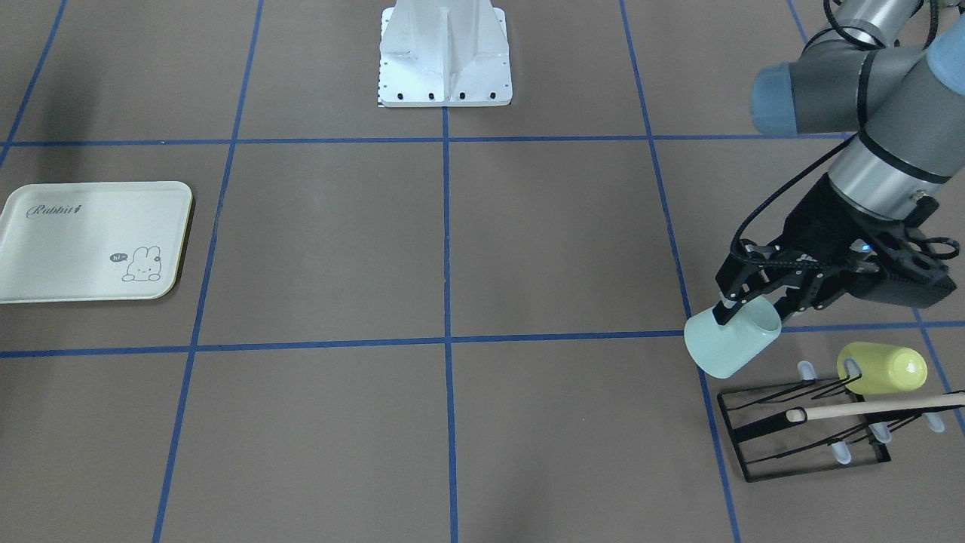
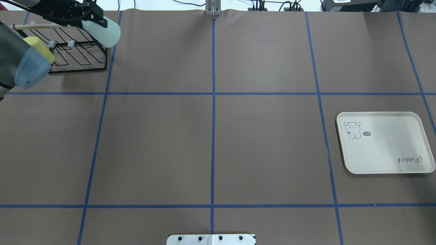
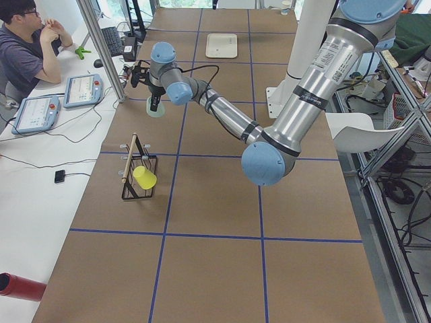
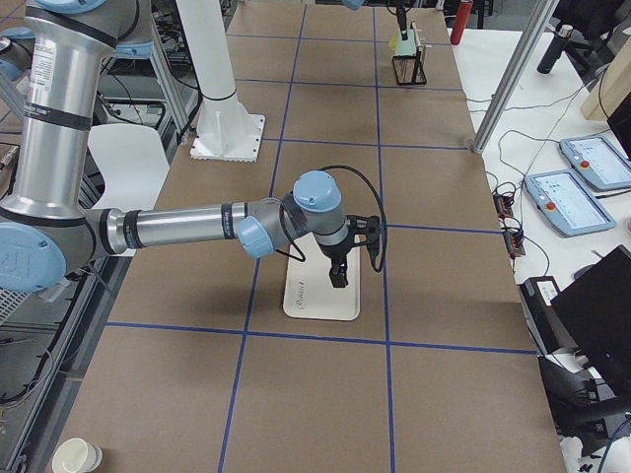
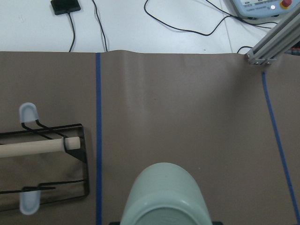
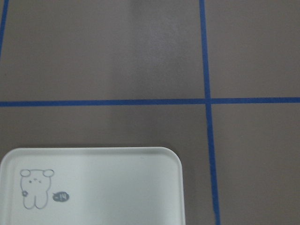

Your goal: Left arm grabs green cup and hands to right arm on tray

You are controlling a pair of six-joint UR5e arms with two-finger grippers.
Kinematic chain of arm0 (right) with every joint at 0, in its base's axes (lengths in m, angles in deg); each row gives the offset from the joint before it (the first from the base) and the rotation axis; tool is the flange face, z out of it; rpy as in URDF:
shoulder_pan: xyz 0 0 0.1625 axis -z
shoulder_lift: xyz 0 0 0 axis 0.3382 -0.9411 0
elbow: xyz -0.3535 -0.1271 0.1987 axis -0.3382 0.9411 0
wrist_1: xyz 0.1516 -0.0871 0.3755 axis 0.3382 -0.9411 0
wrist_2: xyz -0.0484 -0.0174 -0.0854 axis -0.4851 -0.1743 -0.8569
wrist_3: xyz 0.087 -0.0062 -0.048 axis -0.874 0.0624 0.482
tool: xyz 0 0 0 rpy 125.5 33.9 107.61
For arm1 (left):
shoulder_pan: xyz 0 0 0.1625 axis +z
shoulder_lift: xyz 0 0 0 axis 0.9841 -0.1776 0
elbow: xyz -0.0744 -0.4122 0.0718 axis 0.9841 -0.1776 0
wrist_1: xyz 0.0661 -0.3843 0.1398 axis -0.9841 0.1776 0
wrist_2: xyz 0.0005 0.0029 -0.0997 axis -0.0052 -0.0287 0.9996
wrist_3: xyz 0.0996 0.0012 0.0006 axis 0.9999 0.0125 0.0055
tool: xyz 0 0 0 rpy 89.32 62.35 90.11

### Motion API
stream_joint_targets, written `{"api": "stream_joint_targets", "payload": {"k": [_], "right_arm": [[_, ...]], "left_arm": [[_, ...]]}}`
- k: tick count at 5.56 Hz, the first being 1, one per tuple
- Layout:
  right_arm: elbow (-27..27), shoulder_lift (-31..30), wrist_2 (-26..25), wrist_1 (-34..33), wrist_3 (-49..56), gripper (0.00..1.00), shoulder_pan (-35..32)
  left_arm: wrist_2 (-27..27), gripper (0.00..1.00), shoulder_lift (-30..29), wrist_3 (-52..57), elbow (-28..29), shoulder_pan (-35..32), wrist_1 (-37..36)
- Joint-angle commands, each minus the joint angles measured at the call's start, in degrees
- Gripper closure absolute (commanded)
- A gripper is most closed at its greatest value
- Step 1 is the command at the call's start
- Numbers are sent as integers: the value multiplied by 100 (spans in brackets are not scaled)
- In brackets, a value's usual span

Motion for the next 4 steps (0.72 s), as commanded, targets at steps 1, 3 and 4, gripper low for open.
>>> {"api": "stream_joint_targets", "payload": {"k": [1, 3, 4], "right_arm": [[11, 309, 0, 1097, -1954, 0, 492], [73, 407, -9, 2783, -3812, 0, 950], [177, 634, -26, 3495, -4385, 0, 1160]], "left_arm": [[26, 100, 21, -1541, -46, 320, 1090], [53, 100, 99, -3283, -46, 628, 2672], [44, 100, 100, -3891, -54, 900, 3219]]}}
